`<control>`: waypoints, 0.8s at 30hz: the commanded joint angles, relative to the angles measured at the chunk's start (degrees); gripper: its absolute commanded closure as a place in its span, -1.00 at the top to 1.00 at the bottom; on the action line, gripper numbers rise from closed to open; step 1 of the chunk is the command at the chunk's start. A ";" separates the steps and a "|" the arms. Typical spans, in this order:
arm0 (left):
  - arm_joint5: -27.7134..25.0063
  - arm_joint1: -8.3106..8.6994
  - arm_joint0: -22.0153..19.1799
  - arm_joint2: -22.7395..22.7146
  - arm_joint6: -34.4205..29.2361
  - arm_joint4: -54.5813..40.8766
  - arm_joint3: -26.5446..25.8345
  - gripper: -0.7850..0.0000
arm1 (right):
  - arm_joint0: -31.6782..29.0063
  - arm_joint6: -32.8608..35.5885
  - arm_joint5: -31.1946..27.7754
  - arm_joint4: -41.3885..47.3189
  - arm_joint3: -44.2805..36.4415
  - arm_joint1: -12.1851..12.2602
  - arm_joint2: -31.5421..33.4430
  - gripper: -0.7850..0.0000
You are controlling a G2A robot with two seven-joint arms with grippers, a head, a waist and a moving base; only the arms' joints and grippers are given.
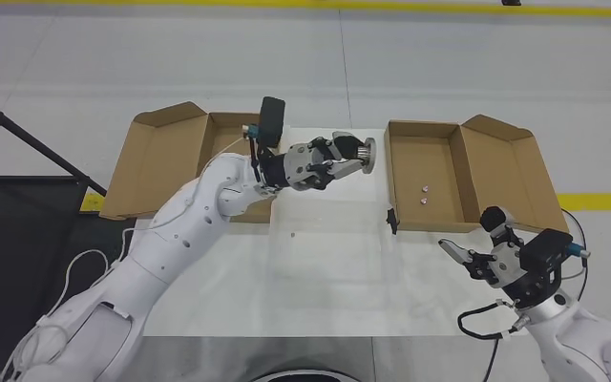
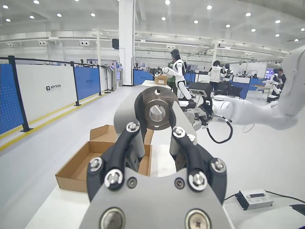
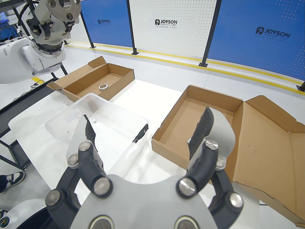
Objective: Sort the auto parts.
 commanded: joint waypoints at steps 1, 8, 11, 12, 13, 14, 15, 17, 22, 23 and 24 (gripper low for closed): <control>0.00 0.18 -1.21 0.31 0.02 3.85 1.06 -1.00 | 0.00 0.00 0.00 0.00 0.00 0.00 0.00 1.00; 3.98 2.84 0.75 -4.72 -9.90 14.52 -1.78 -1.00 | 0.00 0.00 0.00 0.00 0.00 0.00 0.00 1.00; 6.87 4.82 5.12 -9.56 -17.75 14.19 -6.82 -1.00 | 0.00 0.00 0.00 0.00 0.00 0.00 0.00 1.00; 7.28 5.54 6.77 -11.46 -20.74 13.52 -8.41 -1.00 | 0.00 0.00 0.00 0.00 0.00 0.00 0.00 1.00; 9.24 6.31 8.36 -13.67 -24.76 13.63 -9.91 -1.00 | 0.00 0.00 0.00 0.00 0.00 0.00 0.00 1.00; 10.81 6.98 10.30 -15.69 -28.50 12.85 -11.97 -1.00 | 0.00 0.00 0.00 0.00 0.00 0.00 0.00 1.00; 11.76 7.63 12.23 -17.79 -31.80 11.45 -14.20 -1.00 | 0.00 0.00 0.00 0.00 0.00 0.00 0.00 1.00; 15.82 8.83 16.00 -22.10 -39.19 10.08 -18.59 -1.00 | 0.00 0.00 0.00 0.00 0.00 0.00 0.00 1.00; 20.79 10.98 24.70 -30.92 -53.17 4.55 -28.97 -1.00 | 0.00 0.00 0.00 0.00 0.00 0.00 0.00 1.00; 21.70 11.27 25.97 -32.21 -55.65 3.45 -30.20 -1.00 | 0.00 0.00 0.00 0.00 0.00 0.00 0.00 1.00; 22.99 11.50 27.04 -33.41 -57.96 2.29 -31.27 -1.00 | 0.00 0.00 0.00 0.00 0.00 0.00 0.00 1.00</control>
